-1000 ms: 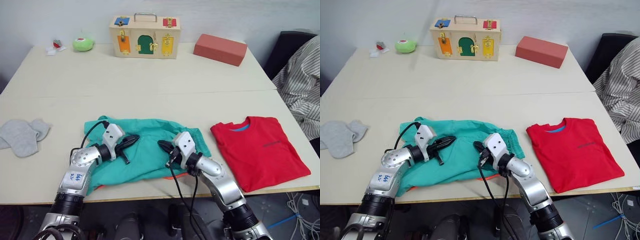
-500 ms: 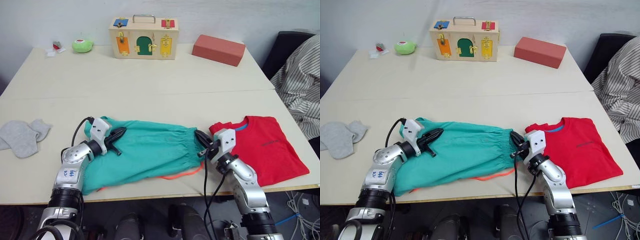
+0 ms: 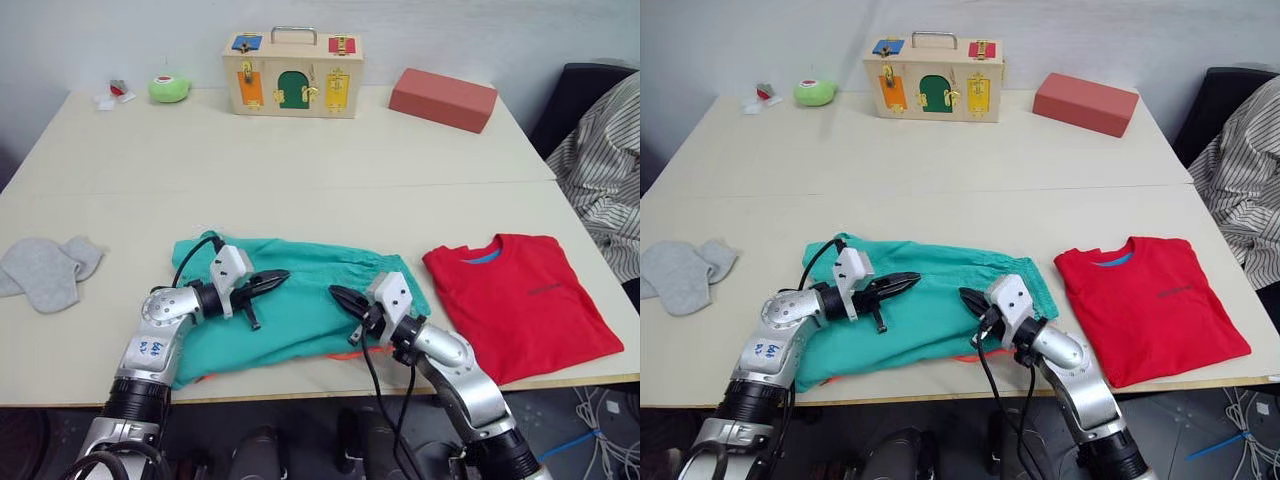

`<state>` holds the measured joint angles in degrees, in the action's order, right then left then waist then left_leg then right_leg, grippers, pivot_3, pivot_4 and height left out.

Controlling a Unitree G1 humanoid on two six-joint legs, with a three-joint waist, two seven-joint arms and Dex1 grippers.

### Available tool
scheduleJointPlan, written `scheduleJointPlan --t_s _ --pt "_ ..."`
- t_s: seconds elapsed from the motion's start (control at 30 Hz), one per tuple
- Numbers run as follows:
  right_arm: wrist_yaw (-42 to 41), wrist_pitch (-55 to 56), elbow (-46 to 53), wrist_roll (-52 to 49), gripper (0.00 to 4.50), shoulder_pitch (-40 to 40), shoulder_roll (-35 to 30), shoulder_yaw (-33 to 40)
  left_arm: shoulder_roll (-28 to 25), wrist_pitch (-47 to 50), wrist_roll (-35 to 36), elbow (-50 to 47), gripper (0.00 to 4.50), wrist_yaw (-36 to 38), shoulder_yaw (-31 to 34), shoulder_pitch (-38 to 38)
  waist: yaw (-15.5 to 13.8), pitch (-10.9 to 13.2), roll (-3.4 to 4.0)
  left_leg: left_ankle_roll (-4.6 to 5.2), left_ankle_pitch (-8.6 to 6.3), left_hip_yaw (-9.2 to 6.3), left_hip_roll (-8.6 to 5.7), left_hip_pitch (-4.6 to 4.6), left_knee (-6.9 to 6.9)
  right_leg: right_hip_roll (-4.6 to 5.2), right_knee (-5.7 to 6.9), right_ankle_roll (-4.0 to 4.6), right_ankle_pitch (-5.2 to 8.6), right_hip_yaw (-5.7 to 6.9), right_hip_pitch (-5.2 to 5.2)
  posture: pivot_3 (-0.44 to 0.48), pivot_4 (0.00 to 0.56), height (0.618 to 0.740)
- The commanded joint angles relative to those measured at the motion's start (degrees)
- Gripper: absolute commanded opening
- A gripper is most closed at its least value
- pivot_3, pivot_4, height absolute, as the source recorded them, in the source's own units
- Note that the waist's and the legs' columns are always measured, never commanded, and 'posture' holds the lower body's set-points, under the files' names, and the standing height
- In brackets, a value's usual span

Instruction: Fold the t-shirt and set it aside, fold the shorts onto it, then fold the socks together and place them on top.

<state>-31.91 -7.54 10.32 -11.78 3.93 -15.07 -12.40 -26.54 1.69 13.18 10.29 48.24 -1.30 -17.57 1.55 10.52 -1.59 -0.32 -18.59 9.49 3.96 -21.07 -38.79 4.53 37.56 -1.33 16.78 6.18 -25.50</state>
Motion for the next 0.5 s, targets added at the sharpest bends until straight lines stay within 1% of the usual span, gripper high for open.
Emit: scheduleJointPlan --t_s 0.03,0.13,0.17,0.2,0.23,0.27,0.3,0.33,0.4,0.43,0.47,0.5 --pt "0.3 1.0 2.7 -2.6 0.03 -0.8 -0.5 4.5 0.1 -2.2 -0.2 0.7 0.00 0.6 0.2 0.5 0.0 0.0 0.00 0.01 -0.01 0.00 0.01 0.00 -0.01 0.01 0.00 -0.01 0.00 0.00 0.00 0.000 0.150 0.740" --pt "0.1 1.0 4.0 -3.4 0.03 -1.1 -0.4 5.7 0.0 -3.2 -0.2 1.4 0.00 1.4 0.0 0.4 0.1 0.0 0.00 0.05 -0.02 0.00 0.01 0.02 -0.04 0.01 0.00 -0.04 -0.02 -0.02 0.02 0.000 0.150 0.740" --pt "0.1 1.2 4.9 -3.7 0.03 -1.3 -0.3 6.1 0.0 -3.6 -0.1 1.8 0.00 1.7 0.1 0.1 0.3 0.0 0.04 0.19 -0.03 -0.33 -0.09 -0.03 0.03 0.13 -0.05 -0.04 -0.02 0.22 0.18 0.000 0.150 0.740" --pt "0.4 1.1 5.9 -4.1 0.03 -1.6 -0.1 6.7 0.0 -4.0 0.0 2.2 0.00 1.8 0.2 -0.3 0.4 0.0 0.07 0.34 0.02 -0.80 -0.21 -0.11 0.19 0.30 -0.19 -0.06 -0.02 0.69 0.47 0.000 0.150 0.740" --pt "0.9 0.4 7.4 -4.6 0.03 -2.1 -0.1 7.5 -0.1 -4.3 0.1 2.6 0.00 2.3 0.3 -0.7 0.5 0.1 0.09 0.50 0.29 -1.44 -0.45 -0.13 0.63 0.64 -0.53 -0.08 -0.01 1.49 0.99 0.000 0.150 0.740" --pt "1.5 -0.8 9.3 -5.5 0.03 -2.8 -0.3 8.5 -0.3 -4.8 0.3 2.8 0.00 2.9 0.3 -1.0 0.4 0.1 0.16 0.47 0.64 -2.15 -0.79 -0.14 0.90 0.97 -0.71 -0.11 0.00 2.20 1.22 0.000 0.150 0.740" --pt "2.0 -2.1 11.5 -6.6 0.03 -3.8 -0.6 9.7 -0.4 -5.0 0.4 2.8 0.00 3.4 0.4 -1.3 0.1 0.1 0.15 0.34 1.03 -2.81 -1.05 -0.39 0.98 1.30 -0.69 -0.17 0.04 2.81 1.21 0.000 0.150 0.740" --pt "2.1 -3.8 14.1 -8.3 0.03 -5.1 -1.3 10.9 -0.7 -5.0 0.8 2.7 0.00 4.1 0.6 -1.6 -0.3 0.1 0.21 0.17 1.13 -2.65 -1.02 -0.41 0.96 1.25 -0.67 -0.16 0.05 2.68 1.05 0.000 0.150 0.740" --pt "2.2 -6.5 19.7 -10.3 0.03 -8.3 -3.7 13.8 -1.5 -4.9 1.7 2.0 0.00 6.0 1.0 -1.9 -1.5 0.2 0.30 0.41 1.03 -2.71 -1.06 -0.43 0.96 1.29 -0.64 -0.14 0.06 2.64 1.08 0.000 0.150 0.740" --pt "2.4 -7.9 22.0 -11.5 0.03 -9.9 -4.6 15.1 -1.8 -4.7 2.0 1.4 0.00 6.6 1.1 -1.8 -1.5 0.2 0.29 0.44 1.01 -2.71 -1.06 -0.43 0.96 1.29 -0.66 -0.13 0.06 2.64 1.10 0.000 0.150 0.740" --pt "2.8 -10.2 24.7 -14.8 0.03 -12.1 -5.4 17.3 -2.2 -4.7 2.4 0.7 0.00 7.4 1.2 -1.8 -1.6 0.2 0.29 0.45 1.00 -2.72 -1.06 -0.41 0.96 1.29 -0.69 -0.13 0.06 2.64 1.14 0.000 0.150 0.740" --pt "4.5 -13.8 28.5 -20.5 0.19 -16.2 -6.0 21.2 -2.6 -4.5 3.6 0.0 0.00 8.9 1.4 -1.7 -1.7 0.2 0.29 0.48 0.98 -2.71 -1.07 -0.42 0.96 1.32 -0.72 -0.13 0.06 2.63 1.14 0.000 0.150 0.740"
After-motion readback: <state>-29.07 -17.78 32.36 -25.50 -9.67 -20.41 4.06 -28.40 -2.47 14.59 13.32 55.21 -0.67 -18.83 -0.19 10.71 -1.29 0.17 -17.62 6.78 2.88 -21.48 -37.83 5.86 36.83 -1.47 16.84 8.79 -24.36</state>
